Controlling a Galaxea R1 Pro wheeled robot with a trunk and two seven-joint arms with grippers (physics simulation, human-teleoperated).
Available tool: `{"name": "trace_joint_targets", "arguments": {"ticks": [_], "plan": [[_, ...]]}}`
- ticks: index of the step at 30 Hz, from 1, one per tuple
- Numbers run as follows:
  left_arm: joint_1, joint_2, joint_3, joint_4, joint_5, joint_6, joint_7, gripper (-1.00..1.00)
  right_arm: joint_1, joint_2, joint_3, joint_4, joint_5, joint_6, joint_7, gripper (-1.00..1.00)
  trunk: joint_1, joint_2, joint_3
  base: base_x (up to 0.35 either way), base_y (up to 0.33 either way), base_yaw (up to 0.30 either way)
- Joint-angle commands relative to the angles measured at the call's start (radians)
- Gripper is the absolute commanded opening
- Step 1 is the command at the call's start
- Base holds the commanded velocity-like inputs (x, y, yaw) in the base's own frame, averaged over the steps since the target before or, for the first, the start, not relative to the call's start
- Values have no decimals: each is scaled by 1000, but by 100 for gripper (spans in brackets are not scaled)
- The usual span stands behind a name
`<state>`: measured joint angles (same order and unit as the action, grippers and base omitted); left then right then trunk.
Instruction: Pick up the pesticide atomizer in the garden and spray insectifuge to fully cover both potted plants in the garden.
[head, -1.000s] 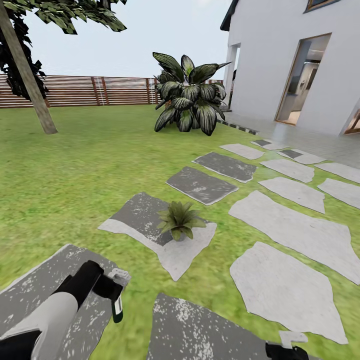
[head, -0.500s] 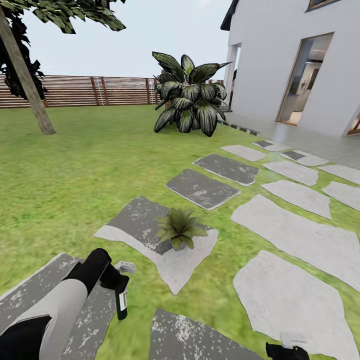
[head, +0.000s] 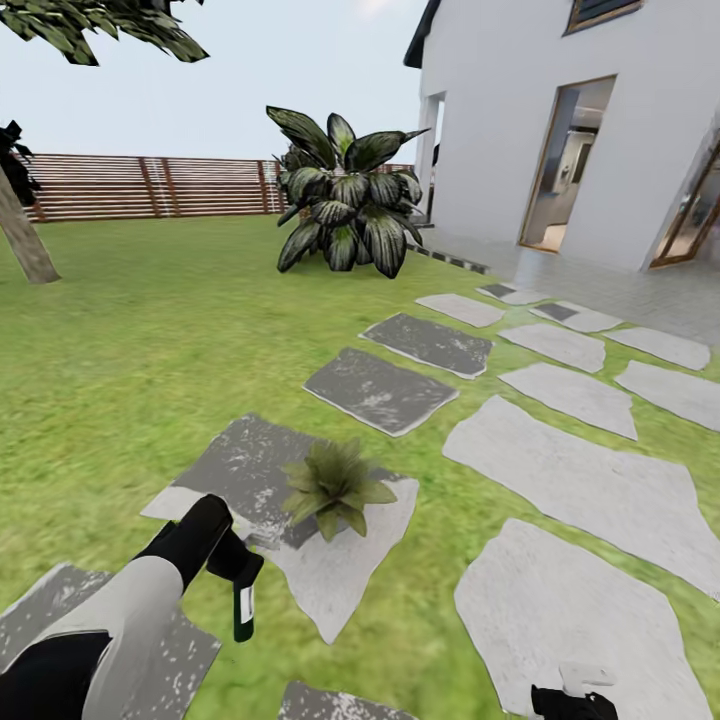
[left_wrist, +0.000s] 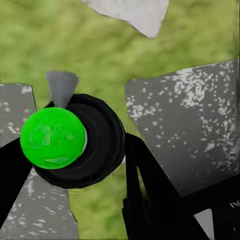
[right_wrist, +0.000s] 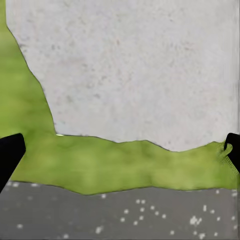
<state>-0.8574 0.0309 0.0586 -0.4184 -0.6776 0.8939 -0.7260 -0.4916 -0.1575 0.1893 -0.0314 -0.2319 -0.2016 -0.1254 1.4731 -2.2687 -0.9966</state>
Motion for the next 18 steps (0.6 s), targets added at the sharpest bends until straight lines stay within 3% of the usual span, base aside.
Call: {"name": "trace_joint_targets", "arguments": {"ticks": [1, 4, 5, 14, 18], "plan": [[0, -1, 6, -2, -10, 4, -10, -100, -1, 0, 9, 1, -9, -3, -2, 100, 0, 0, -1, 339, 0, -298], [0, -4, 6, -1, -11, 5, -9, -100, -1, 1, 9, 1, -9, -2, -2, 100, 0, 0, -1, 339, 2, -299], [15, 6, 1, 2, -16, 2, -9, -100, -1, 9, 10, 2, -6, -2, 3, 100, 0, 0, -1, 0, 0, 0], [16, 5, 1, 2, -16, 2, -9, -100, -1, 9, 10, 2, -6, -2, 3, 100, 0, 0, -1, 3, 0, 0], [17, 7, 1, 3, -16, 2, -9, -100, -1, 9, 10, 2, -6, -2, 3, 100, 0, 0, -1, 192, 88, 0]]}}
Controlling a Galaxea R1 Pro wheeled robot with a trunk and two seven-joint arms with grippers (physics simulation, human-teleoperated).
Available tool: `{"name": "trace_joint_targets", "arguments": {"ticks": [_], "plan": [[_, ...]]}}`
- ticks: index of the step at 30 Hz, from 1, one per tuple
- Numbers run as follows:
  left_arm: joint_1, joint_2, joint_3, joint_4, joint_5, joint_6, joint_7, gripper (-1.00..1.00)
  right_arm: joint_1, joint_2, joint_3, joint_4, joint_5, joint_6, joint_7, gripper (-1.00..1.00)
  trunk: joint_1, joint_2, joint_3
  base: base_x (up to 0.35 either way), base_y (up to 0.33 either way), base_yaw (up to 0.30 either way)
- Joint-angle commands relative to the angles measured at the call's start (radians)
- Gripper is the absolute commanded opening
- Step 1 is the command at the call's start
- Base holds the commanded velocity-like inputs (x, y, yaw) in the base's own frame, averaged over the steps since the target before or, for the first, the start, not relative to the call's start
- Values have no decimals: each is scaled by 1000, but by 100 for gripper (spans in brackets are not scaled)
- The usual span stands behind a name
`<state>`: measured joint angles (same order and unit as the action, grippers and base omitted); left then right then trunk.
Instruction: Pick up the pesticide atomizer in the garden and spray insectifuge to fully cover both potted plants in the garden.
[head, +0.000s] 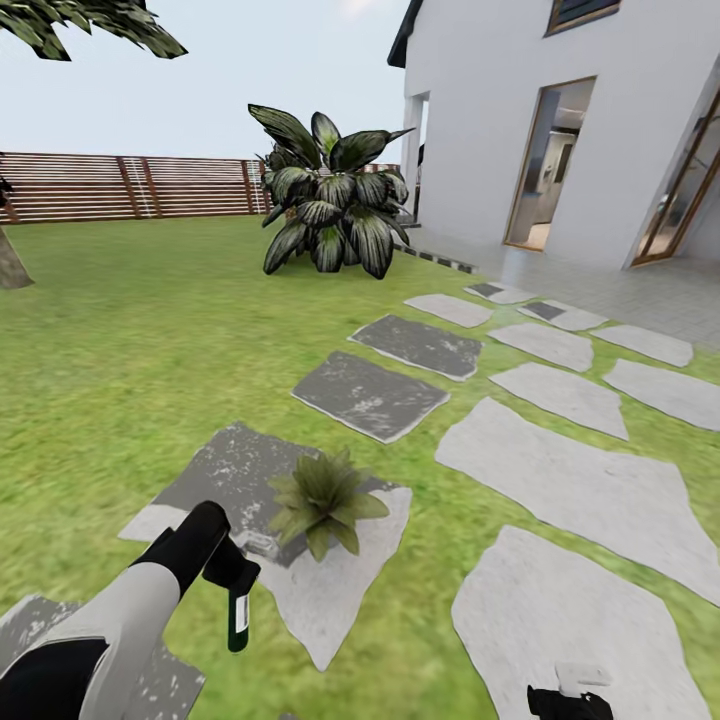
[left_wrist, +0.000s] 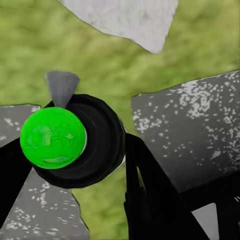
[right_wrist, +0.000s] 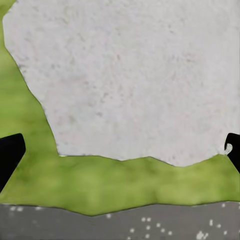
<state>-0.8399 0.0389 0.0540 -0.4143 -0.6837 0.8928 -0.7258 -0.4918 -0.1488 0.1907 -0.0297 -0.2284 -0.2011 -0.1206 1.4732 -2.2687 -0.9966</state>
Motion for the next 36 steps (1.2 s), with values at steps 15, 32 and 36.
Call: {"name": "trace_joint_targets", "arguments": {"ticks": [15, 32, 36], "plan": [[1, -8, 6, -1, -9, 3, -9, -100, 5, -3, 9, 1, -9, -4, -4, 100, 0, 0, -1, 155, 104, 0], [4, -6, -24, 15, -7, 5, -11, -100, 5, 0, 9, -4, -12, -4, -7, 100, 0, 0, -1, 215, -13, 71], [4, -6, -39, 15, -6, 6, -11, -100, 5, 0, 9, -4, -12, -4, -7, 100, 0, 0, -1, 89, -229, 238]]}}
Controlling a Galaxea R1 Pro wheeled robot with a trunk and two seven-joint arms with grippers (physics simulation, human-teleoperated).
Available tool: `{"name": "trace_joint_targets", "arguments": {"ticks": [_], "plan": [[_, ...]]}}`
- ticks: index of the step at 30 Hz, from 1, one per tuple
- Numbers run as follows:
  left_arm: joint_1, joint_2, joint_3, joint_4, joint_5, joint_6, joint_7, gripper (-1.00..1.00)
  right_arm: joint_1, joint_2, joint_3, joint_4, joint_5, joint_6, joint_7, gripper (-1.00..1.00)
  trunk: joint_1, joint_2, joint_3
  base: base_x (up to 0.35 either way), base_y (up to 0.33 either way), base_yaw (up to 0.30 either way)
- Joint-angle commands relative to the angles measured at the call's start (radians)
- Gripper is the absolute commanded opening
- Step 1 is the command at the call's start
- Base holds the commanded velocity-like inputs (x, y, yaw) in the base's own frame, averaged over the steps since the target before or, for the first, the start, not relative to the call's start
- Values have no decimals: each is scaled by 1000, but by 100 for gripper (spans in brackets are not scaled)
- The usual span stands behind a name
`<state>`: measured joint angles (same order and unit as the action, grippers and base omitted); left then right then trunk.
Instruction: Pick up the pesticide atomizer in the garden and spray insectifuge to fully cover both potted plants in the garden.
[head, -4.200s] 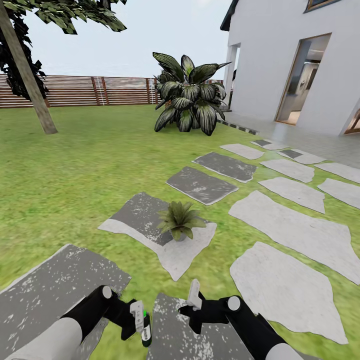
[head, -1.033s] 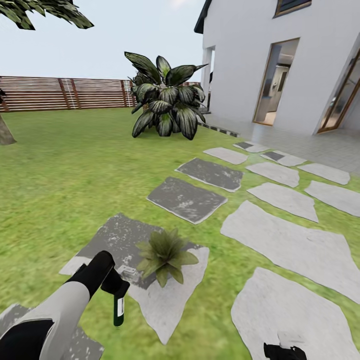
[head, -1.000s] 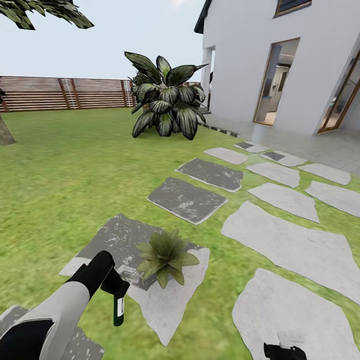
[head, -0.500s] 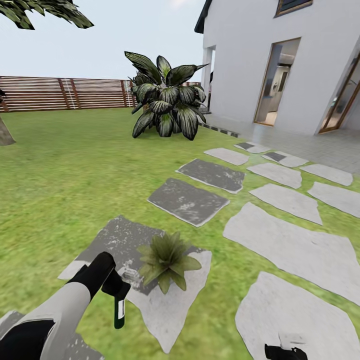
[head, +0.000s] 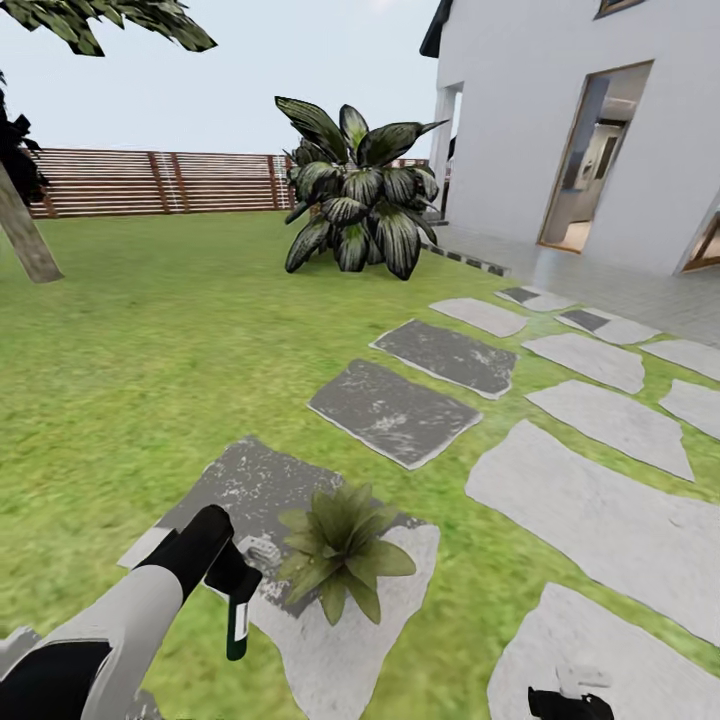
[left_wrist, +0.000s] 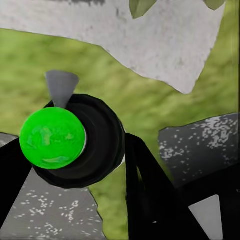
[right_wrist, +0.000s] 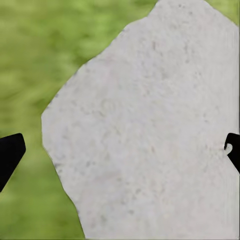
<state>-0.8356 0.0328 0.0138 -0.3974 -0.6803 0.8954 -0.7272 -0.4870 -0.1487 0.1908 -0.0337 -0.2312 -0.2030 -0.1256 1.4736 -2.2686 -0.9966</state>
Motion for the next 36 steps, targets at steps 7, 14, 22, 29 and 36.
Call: {"name": "trace_joint_targets", "arguments": {"ticks": [7, 14, 22, 29, 36], "plan": [[26, 13, -2, 37, -10, 2, -9, -100, 0, 0, 8, 0, -9, -2, -2, 100, 0, 0, -1, 6, -136, 24], [55, 12, 0, 52, -3, 3, -13, -100, 1, 0, 8, 0, -9, -2, -2, 100, 0, 0, -1, 0, -5, 185], [55, 16, -7, 44, -27, 1, -145, -100, 0, 0, 8, 0, -9, -3, -2, 100, 0, 0, -1, 0, 0, 118], [55, 15, -7, 37, -55, 0, -153, -100, 0, 0, 8, 0, -9, -2, -2, 100, 0, 0, -1, 23, -31, 3], [55, 12, -9, 37, -78, 0, -153, -100, 0, 1, 9, 0, -9, -2, -2, 100, 0, 0, -1, 113, -224, 91]]}}
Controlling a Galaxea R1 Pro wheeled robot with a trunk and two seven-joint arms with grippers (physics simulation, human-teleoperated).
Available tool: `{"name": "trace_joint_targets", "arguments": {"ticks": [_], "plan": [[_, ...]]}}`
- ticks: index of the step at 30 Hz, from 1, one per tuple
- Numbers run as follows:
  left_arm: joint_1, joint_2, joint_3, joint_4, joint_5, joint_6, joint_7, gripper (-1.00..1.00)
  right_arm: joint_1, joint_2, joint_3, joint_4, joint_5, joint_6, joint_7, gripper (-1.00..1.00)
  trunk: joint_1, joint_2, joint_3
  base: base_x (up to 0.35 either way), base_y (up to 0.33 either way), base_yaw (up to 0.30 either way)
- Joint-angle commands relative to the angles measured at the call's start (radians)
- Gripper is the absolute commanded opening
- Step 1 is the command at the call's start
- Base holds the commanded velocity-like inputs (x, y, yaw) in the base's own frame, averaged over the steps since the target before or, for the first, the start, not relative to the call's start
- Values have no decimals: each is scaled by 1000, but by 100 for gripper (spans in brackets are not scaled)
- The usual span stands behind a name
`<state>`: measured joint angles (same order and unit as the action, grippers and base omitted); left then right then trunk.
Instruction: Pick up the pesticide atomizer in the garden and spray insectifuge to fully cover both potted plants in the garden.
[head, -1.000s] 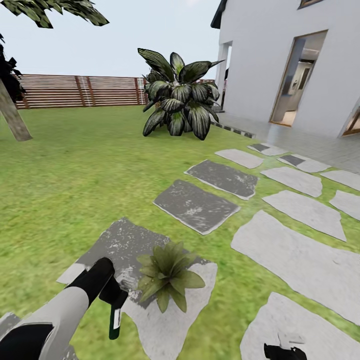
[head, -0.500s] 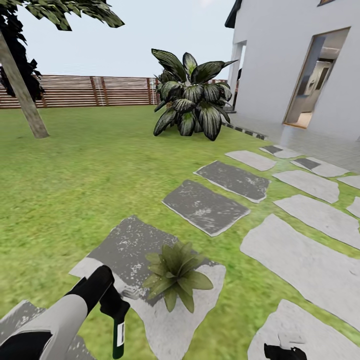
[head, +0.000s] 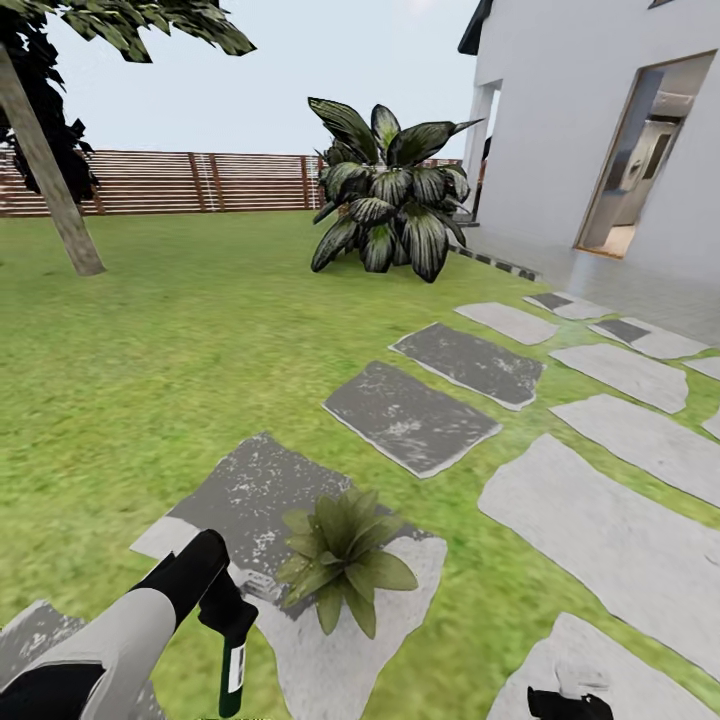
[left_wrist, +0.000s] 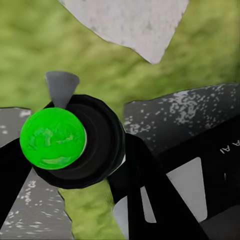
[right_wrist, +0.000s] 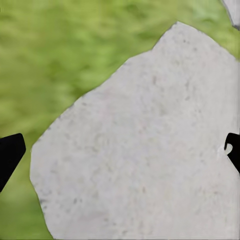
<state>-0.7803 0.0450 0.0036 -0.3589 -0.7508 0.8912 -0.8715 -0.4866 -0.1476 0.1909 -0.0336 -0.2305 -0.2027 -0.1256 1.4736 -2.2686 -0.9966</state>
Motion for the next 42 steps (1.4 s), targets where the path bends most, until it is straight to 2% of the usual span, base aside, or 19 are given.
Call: {"name": "trace_joint_targets", "arguments": {"ticks": [1, 10, 22, 28, 42], "plan": [[0, 0, 1, -2, -9, 5, -9, -100, 0, 1, 9, 0, -10, -2, -2, 100, 0, 0, -1, 23, -267, 251], [-3, 4, 3, -3, -12, 5, -8, -100, 0, 1, 9, 0, -9, -3, -2, 100, 0, 0, -1, -20, -272, 257], [-1, 7, 2, -3, -12, 5, -7, -100, 0, -8, 9, 3, -7, -3, -2, 100, 0, 0, -1, -32, -271, 14], [-1, 16, 3, -3, -12, 5, 20, -100, 0, -5, 9, 2, -9, -3, -2, 100, 0, 0, -1, -92, -268, 39], [0, 21, 4, -2, -12, 5, 23, -100, 0, -1, 9, 2, -9, -3, -2, 100, 0, 0, -1, 85, -285, 266]]}}
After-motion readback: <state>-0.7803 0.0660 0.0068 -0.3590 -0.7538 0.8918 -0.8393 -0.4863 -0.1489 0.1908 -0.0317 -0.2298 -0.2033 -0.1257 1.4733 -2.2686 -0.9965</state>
